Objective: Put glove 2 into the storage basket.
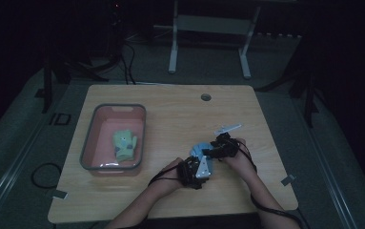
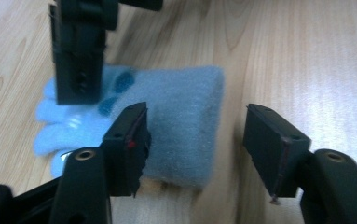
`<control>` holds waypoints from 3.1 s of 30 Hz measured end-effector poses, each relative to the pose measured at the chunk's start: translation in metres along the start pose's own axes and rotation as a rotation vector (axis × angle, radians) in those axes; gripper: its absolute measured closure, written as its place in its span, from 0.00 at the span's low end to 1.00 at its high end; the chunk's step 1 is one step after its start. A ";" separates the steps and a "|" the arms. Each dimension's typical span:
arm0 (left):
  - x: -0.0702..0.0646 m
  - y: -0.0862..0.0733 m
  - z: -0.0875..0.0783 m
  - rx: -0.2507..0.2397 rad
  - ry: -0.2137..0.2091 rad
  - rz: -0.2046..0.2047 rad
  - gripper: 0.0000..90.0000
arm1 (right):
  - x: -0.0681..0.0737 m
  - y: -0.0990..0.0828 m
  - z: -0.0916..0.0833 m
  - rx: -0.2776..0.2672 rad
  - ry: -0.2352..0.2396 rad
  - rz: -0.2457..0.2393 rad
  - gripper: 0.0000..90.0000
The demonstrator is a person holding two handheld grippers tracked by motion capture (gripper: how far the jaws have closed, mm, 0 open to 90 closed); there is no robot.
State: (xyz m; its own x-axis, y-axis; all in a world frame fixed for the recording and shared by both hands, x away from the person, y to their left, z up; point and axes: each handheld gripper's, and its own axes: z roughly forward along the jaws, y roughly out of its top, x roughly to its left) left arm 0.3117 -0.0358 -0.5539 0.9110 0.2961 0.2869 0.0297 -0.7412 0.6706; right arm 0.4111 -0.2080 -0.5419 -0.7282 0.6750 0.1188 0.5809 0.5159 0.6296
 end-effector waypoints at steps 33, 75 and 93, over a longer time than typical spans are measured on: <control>0.014 0.005 -0.024 0.042 0.008 -0.020 0.84 | 0.023 0.014 -0.012 -0.023 0.082 -0.062 0.91; 0.060 -0.018 -0.150 0.160 0.210 0.025 0.84 | 0.099 0.135 -0.020 -0.164 0.232 -0.135 0.92; 0.070 -0.062 -0.192 0.209 0.272 -0.032 0.84 | 0.147 0.179 0.012 -0.160 0.287 -0.186 0.92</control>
State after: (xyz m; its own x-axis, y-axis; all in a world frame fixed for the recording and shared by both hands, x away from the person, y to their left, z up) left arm 0.2952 0.1467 -0.4442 0.7664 0.4497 0.4586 0.1656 -0.8282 0.5354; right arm 0.4120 -0.0099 -0.4213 -0.9012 0.3908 0.1872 0.3818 0.5117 0.7696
